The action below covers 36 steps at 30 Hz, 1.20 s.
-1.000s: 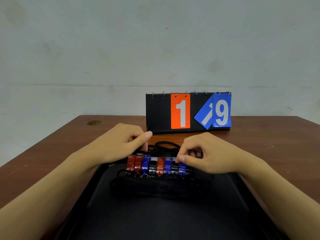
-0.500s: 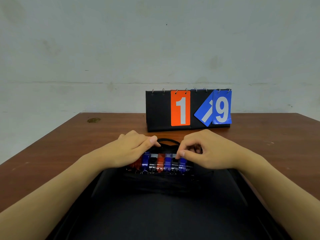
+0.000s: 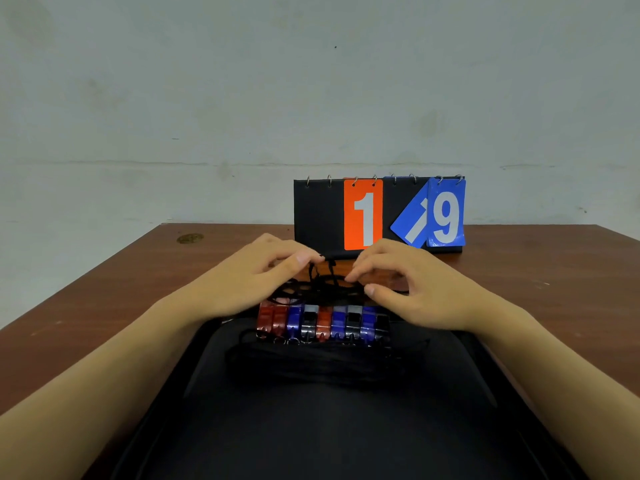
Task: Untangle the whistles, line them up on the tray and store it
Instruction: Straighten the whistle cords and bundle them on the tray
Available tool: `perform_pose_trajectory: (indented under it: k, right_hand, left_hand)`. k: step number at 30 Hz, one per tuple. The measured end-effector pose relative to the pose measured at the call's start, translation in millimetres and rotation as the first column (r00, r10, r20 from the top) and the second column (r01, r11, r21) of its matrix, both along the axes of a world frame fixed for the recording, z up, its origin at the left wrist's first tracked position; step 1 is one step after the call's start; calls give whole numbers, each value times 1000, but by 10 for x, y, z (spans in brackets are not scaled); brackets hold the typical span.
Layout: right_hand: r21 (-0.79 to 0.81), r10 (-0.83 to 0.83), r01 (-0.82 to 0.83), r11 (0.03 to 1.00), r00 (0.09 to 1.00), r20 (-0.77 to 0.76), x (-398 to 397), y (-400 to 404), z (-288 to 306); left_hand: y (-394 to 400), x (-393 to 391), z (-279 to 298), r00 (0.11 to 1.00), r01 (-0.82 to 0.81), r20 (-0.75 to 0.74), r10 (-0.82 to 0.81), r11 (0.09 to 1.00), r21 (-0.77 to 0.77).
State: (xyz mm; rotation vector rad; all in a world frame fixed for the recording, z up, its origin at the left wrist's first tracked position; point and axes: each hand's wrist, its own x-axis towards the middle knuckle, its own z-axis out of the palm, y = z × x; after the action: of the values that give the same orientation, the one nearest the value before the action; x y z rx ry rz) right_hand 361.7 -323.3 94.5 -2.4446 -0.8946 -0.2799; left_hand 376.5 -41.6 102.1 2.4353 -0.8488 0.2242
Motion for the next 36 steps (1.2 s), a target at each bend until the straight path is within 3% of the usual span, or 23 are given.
perform_pose_trajectory:
  k: [9, 17, 20, 25, 33, 36]
  right_hand:
    - [-120, 34, -38, 992, 999, -41, -51, 91, -10]
    - [-78, -81, 82, 994, 997, 9, 10, 58, -38]
    - [-44, -95, 97, 994, 995, 39, 28, 43, -46]
    - [69, -96, 96, 993, 995, -2, -1, 63, -1]
    - [68, -15, 21, 997, 996, -89, -107, 131, 48]
    - [24, -5, 6, 1000, 997, -78, -101, 158, 28]
  left_hand:
    - [-45, -73, 37, 968, 135, -159, -193, 940, -314]
    - [-12, 5, 33, 972, 55, -181, -147, 899, -435]
    - [23, 75, 17, 985, -31, -171, -39, 919, -392]
    - [19, 95, -29, 989, -148, -38, 143, 972, -183]
    - [-102, -58, 17, 988, 72, -121, -97, 978, -195]
    - [-118, -82, -4, 981, 60, -171, -95, 978, -198]
